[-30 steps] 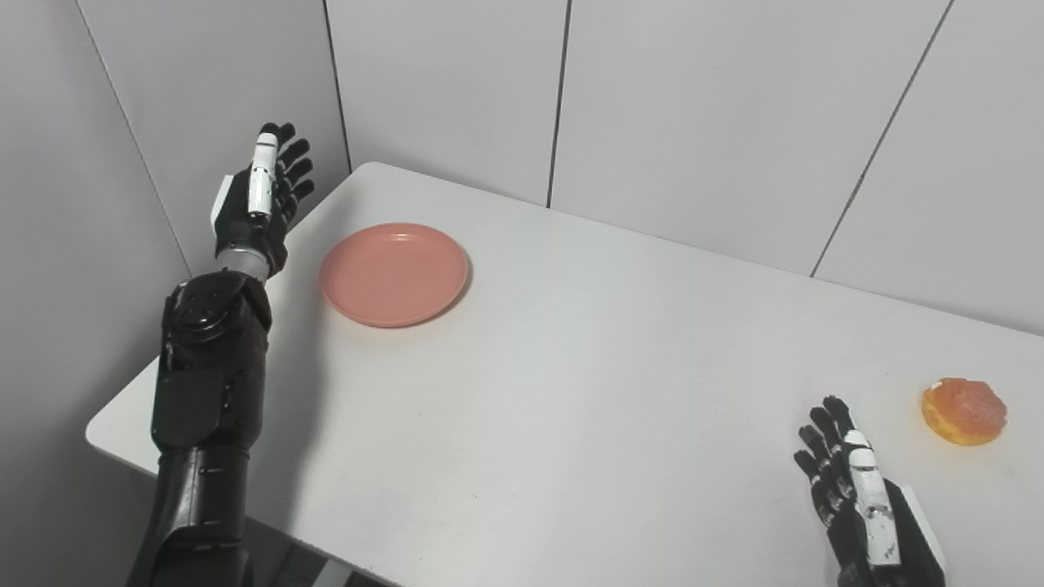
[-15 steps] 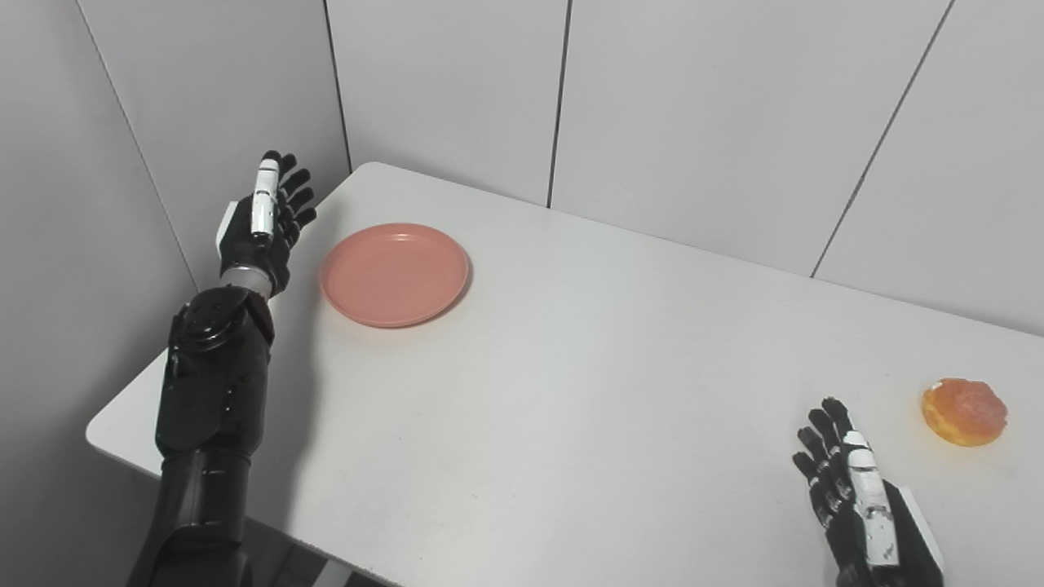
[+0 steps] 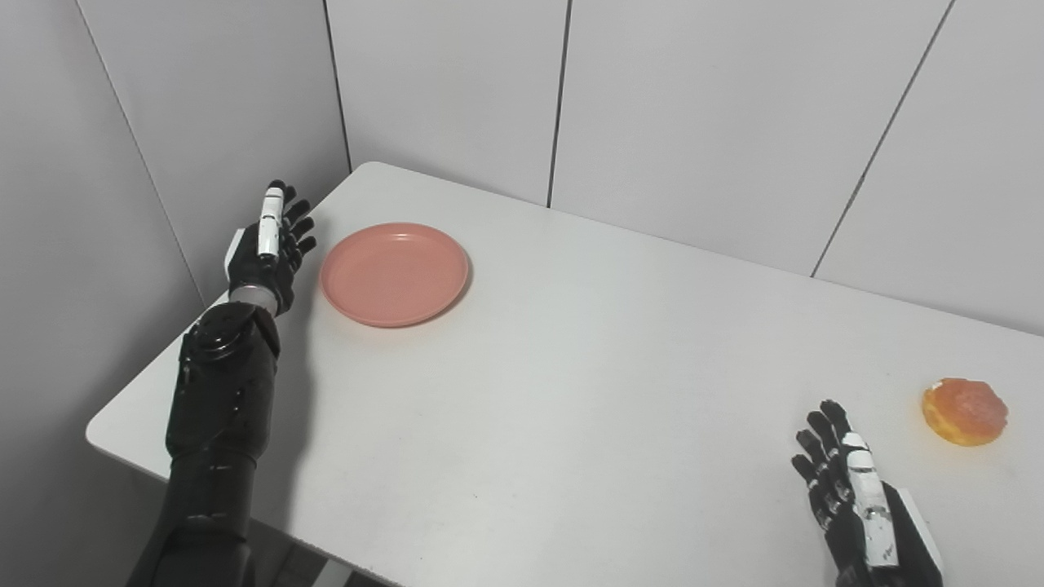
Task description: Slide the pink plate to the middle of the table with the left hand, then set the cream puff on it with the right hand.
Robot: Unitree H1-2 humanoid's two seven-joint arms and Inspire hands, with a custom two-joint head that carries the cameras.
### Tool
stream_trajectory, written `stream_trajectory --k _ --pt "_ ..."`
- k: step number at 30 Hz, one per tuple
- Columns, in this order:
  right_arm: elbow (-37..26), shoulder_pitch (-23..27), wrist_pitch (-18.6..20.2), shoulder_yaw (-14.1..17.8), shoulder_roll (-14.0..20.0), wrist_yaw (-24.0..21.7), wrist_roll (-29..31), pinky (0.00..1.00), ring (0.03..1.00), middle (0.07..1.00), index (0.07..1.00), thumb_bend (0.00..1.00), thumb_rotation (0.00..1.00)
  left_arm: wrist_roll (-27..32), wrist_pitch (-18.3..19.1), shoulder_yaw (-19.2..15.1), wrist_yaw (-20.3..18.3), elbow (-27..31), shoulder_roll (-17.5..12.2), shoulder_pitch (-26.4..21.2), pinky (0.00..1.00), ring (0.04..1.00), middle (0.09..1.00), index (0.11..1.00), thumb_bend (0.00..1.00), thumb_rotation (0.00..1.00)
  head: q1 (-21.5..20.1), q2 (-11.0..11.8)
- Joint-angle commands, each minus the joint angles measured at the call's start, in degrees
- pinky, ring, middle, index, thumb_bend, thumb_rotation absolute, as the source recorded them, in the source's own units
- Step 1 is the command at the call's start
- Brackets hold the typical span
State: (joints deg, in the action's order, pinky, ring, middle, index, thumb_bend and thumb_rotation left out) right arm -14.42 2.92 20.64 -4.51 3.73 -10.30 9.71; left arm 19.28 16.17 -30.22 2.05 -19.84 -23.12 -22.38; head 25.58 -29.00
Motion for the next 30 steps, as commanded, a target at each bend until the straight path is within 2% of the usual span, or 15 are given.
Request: stream_trajectory --k 1,10,19,26,30 --pt "-2.0 1.3 -0.2 0.2 -0.1 -0.1 0.5 1.0 1.0 1.0 1.0 0.1 1.0 1.0 -3.4 -0.5 -0.7 0.5 -2.4 -3.0 0.95 0.938 0.933 0.926 0.33 1.0 0.0 -0.1" --pt "-2.3 1.2 -0.6 0.2 0.0 -0.2 0.4 1.0 1.0 1.0 1.0 0.09 1.0 1.8 -3.7 -0.4 -0.1 -1.1 -2.5 -2.6 0.93 0.921 0.916 0.913 0.33 1.0 0.1 -0.3" --pt "-2.3 1.3 -0.5 0.1 0.1 -0.3 0.4 1.0 1.0 1.0 1.0 0.09 1.0 2.0 -4.6 0.5 -1.4 -4.4 -2.4 -2.8 0.95 0.94 0.927 0.913 0.34 1.0 -0.1 -0.4" --pt "-2.4 1.2 -0.1 0.3 -0.1 0.0 0.6 1.0 1.0 1.0 1.0 0.1 1.0 2.1 -5.0 1.5 -2.2 -6.5 -2.0 -3.3 0.96 0.948 0.938 0.922 0.3 1.0 -0.2 -0.6" --pt "-2.4 1.2 -0.1 0.2 -0.1 0.0 0.5 1.0 1.0 1.0 1.0 0.1 1.0 2.2 -4.8 2.2 -2.6 -5.8 -1.5 -2.7 0.98 0.969 0.957 0.941 0.28 0.99 -0.3 -0.8"
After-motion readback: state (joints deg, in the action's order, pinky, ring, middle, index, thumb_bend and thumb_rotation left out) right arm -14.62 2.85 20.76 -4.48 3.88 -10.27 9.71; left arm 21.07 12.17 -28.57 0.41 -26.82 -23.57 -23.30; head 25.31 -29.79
